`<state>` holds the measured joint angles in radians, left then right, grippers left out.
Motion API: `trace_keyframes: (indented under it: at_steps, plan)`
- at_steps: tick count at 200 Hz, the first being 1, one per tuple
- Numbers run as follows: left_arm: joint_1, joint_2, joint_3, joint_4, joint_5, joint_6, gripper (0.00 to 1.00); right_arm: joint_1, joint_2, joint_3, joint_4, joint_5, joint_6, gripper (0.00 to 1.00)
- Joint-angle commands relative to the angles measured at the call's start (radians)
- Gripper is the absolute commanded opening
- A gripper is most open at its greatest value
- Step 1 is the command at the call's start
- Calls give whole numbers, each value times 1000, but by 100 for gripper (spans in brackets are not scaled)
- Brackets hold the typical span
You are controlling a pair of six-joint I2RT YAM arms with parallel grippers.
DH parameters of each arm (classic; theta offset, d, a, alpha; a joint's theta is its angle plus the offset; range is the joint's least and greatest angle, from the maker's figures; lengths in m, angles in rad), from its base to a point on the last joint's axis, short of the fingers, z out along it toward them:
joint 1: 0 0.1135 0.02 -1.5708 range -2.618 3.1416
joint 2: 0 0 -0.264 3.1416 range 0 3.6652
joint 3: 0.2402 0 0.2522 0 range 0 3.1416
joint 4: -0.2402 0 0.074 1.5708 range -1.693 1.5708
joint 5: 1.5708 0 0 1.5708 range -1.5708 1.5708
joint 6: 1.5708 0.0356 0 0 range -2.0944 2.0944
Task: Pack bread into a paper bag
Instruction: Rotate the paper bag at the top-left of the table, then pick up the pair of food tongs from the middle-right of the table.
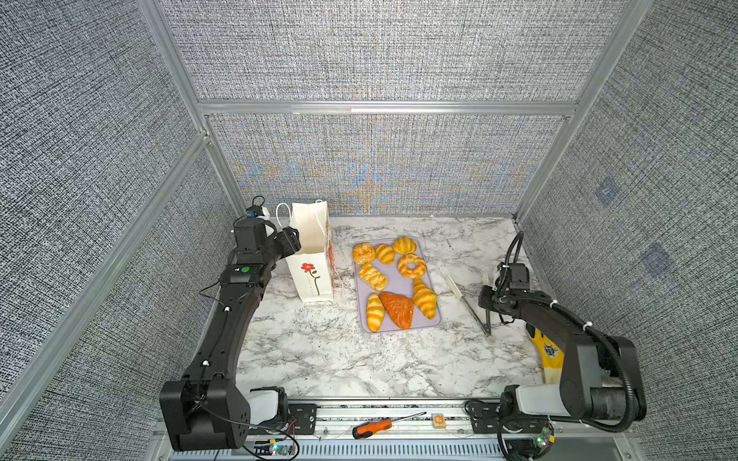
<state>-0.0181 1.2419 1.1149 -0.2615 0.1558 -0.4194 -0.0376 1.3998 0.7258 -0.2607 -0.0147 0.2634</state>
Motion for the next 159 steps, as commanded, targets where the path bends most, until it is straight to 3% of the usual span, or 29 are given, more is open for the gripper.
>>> trace_keyframes:
  at_steps: [1,81,121,159]
  plan:
    - [0,-42,-15,11,-44,36,72,1,15,10,-21,25,11,39]
    - [-23,-188,-86,15,-131,40,75,1,31,24,-35,22,11,40]
    - [-100,-221,-82,-14,-210,66,75,5,47,55,-84,96,8,43]
    - [-159,-242,-78,-19,-265,65,75,10,83,66,-89,91,1,47]
